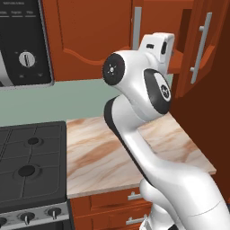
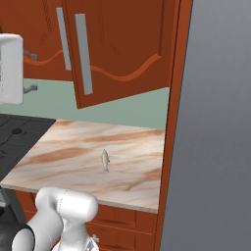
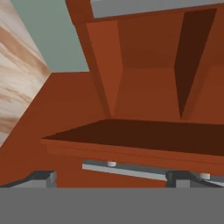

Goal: Retrieve the tupperware from the cabinet, then place the raw meat into the tupperware to avoid contamination.

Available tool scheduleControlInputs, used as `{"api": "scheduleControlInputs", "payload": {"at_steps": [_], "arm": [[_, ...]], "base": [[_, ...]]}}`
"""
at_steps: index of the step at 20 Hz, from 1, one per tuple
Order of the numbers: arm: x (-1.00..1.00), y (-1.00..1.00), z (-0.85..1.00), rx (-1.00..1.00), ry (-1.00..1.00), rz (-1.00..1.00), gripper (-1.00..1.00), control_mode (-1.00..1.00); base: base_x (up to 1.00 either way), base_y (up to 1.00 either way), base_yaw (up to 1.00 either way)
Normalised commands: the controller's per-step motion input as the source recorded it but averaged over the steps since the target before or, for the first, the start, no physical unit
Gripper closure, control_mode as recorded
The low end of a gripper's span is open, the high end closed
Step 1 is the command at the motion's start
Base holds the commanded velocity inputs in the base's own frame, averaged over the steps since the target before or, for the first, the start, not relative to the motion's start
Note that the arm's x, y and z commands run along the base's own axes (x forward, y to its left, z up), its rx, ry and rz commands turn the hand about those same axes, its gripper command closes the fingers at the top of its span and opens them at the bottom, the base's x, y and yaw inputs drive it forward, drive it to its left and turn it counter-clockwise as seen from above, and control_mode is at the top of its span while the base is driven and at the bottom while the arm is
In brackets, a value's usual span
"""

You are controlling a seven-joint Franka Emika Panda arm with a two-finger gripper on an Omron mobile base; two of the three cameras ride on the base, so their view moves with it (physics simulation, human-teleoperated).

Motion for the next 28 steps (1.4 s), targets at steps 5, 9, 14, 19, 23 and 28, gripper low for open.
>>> {"api": "scheduleControlInputs", "payload": {"at_steps": [5, 9, 14, 19, 23, 28], "arm": [[0.27, 0.00, -0.05, 0.00, 0.00, 0.00, -1.00, -1.00], [0.30, 0.00, -0.05, 0.00, 0.00, -0.01, -1.00, -1.00], [0.24, -0.01, -0.05, 0.00, 0.00, -0.03, -1.00, -1.00], [0.20, -0.07, -0.09, 0.00, 0.00, -0.06, -1.00, -1.00], [0.18, -0.10, -0.09, 0.00, 0.00, -0.06, -1.00, -1.00], [0.16, -0.16, -0.05, 0.00, 0.00, -0.06, -1.00, -1.00]], "base": [[0.00, 0.00, 0.00], [0.00, 0.00, 0.00], [0.00, 0.00, 0.00], [0.00, 0.00, 0.00], [0.00, 0.00, 0.00], [0.00, 0.00, 0.00]]}}
